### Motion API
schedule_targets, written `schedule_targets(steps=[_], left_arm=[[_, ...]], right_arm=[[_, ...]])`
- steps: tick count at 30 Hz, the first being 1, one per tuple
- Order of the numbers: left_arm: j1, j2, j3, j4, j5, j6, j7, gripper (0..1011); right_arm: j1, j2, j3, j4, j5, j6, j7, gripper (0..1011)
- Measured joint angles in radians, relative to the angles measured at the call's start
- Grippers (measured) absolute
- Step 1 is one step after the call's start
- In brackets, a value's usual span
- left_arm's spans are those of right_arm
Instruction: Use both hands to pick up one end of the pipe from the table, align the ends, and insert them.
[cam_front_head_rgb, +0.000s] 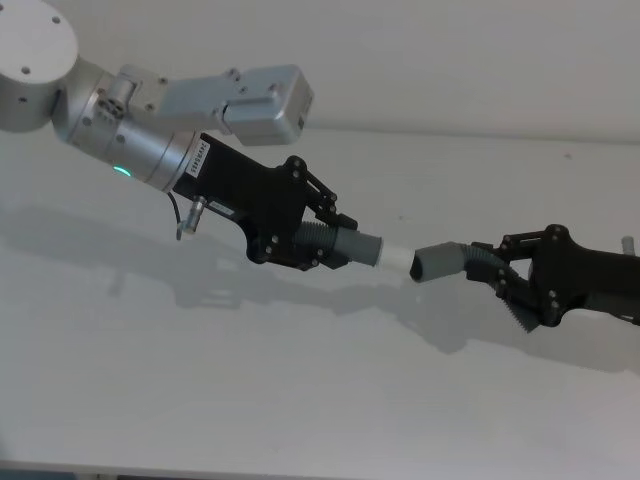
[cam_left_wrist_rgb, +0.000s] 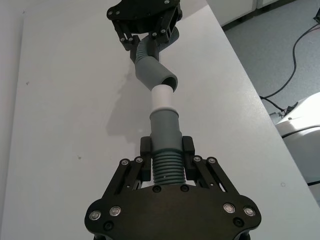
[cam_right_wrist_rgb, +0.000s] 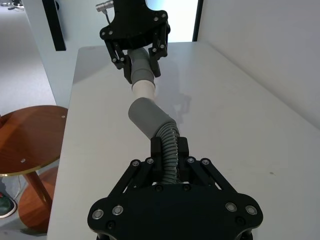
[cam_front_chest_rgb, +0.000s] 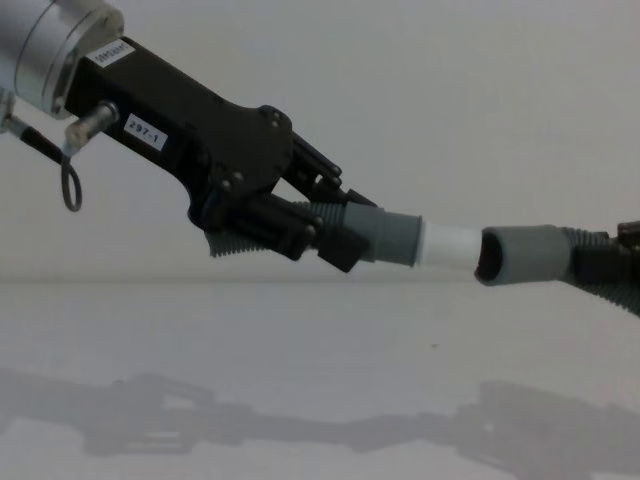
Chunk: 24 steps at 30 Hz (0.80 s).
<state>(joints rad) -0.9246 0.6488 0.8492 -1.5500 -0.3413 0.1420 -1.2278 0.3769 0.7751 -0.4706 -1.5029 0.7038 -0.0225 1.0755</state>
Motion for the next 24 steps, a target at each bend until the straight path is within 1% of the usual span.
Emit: schedule_targets(steps=[16,24], left_arm=[[-0.008,0.003,0.009,-0.001,-0.004,0.001,0.018,348],[-0.013,0.009,0.015,0.002,0.007,0.006,0.046,348]], right_arm=[[0.013,0.006,-0.014,0.008,0.011,-0.002,-0.001,176],[0.021,0.006,-0.023,0.013,0.012,-0.001,-0.001,175]])
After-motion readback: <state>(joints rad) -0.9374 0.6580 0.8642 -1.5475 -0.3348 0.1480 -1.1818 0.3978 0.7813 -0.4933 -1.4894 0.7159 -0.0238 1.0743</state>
